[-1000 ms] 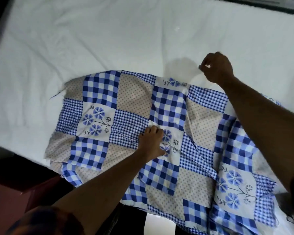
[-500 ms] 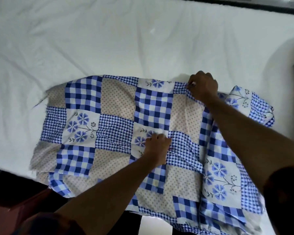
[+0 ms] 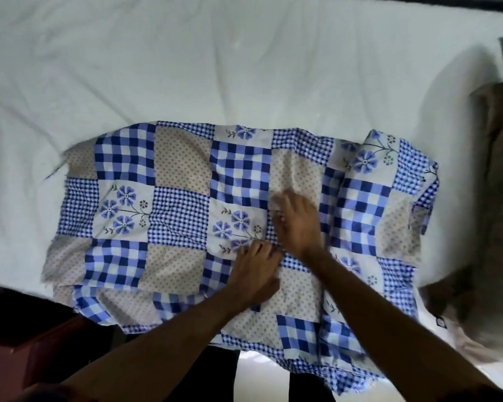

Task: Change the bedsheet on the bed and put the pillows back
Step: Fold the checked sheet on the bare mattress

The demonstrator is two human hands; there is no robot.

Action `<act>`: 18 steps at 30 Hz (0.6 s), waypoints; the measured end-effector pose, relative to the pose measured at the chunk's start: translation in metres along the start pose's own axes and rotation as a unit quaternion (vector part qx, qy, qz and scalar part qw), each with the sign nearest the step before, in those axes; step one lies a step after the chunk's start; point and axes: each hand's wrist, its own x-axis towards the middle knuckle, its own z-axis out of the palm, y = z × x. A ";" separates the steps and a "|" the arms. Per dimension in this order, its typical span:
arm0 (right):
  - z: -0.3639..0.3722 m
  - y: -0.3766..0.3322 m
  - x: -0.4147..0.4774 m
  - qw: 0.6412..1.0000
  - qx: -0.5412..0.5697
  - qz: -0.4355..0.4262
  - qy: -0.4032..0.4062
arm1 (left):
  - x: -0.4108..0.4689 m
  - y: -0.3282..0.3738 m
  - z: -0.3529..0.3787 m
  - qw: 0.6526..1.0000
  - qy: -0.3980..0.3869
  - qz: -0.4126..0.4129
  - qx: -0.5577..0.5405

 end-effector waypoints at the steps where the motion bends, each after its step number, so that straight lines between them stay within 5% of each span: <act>1: 0.007 0.006 -0.024 0.999 -0.006 -0.011 -0.053 | -0.012 0.007 0.011 1.000 -0.007 0.026 0.005; 13: -0.016 0.072 0.012 0.983 0.001 -0.016 -0.185 | -0.058 0.036 0.061 0.961 -0.135 0.183 0.155; 18: -0.032 0.069 0.024 0.967 0.081 0.001 -0.240 | -0.063 0.059 0.055 0.960 -0.190 0.063 0.195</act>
